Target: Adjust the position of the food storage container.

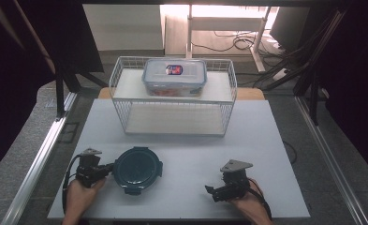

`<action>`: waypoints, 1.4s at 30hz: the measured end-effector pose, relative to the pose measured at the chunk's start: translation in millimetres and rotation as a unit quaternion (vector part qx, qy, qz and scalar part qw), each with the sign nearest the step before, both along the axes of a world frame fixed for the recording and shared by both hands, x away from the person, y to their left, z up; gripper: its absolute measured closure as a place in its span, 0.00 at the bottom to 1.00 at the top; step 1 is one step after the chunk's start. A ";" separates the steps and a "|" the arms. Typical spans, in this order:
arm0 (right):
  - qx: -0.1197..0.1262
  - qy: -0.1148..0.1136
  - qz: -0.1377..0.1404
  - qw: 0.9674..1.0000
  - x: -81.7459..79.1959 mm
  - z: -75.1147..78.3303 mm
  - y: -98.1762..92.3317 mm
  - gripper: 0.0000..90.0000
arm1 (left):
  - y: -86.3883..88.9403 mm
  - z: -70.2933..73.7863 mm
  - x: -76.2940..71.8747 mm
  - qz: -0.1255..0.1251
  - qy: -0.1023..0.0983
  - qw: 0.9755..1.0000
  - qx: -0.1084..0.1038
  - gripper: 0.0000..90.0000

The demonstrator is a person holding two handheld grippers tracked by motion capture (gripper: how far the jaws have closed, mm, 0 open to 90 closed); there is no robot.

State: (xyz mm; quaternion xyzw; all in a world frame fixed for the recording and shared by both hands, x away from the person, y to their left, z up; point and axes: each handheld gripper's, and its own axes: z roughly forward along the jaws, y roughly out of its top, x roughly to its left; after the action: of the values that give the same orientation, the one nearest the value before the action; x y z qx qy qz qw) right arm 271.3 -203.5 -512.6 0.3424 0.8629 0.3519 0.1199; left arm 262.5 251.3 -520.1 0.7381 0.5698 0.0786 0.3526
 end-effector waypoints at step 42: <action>0.024 0.060 0.109 0.992 -11.4 7.8 44.8 0.98 | -91.2 -0.5 19.5 -0.100 0.010 0.994 -0.041 1.00</action>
State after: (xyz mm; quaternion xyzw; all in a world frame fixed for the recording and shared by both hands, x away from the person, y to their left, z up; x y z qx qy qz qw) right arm 259.9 -158.6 -504.8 0.2698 0.8920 0.3622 0.0208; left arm 282.0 160.0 -520.6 0.7772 0.4992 0.0114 0.3830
